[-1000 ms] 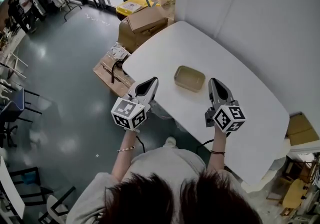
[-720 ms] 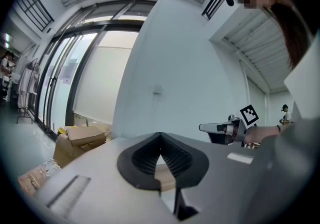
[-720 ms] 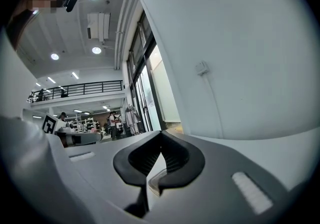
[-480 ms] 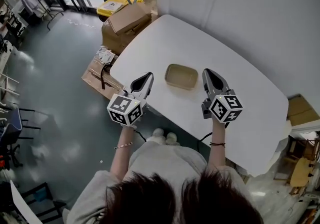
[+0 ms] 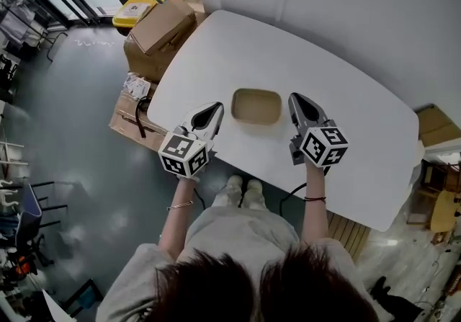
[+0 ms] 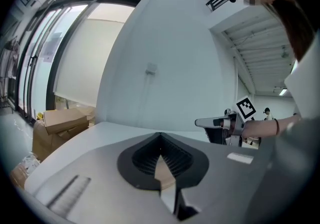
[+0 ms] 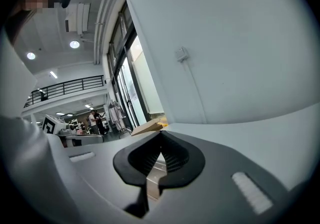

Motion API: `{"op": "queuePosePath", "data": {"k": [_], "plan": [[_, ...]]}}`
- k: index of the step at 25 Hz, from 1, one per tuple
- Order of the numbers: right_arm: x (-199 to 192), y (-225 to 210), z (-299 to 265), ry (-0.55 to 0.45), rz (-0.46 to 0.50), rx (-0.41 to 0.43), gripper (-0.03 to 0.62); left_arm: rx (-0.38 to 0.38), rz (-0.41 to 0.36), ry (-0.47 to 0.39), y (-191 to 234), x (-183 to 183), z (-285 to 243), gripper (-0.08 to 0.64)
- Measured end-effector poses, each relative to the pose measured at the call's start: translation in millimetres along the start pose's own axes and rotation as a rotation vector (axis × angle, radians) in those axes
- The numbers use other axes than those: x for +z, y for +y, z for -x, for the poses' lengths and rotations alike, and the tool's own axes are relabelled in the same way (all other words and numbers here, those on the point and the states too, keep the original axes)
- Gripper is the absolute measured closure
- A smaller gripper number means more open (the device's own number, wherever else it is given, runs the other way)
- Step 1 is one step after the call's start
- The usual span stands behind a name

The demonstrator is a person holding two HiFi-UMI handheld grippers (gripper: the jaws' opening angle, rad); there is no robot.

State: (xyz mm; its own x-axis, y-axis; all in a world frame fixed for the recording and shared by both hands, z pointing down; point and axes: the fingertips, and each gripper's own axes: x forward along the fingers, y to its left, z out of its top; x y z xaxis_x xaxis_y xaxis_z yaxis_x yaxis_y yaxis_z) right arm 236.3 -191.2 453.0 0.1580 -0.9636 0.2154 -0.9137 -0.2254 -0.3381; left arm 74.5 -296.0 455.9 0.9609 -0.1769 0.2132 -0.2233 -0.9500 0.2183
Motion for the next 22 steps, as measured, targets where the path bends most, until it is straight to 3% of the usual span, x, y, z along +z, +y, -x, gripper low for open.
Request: {"op": "queuePosePath", "data": {"k": [22], "plan": [[-89, -52, -30, 0.291, -0.159, -0.124, 0.578, -0.047, 0.070, 0.102, 7, -57, -56, 0.569]]}}
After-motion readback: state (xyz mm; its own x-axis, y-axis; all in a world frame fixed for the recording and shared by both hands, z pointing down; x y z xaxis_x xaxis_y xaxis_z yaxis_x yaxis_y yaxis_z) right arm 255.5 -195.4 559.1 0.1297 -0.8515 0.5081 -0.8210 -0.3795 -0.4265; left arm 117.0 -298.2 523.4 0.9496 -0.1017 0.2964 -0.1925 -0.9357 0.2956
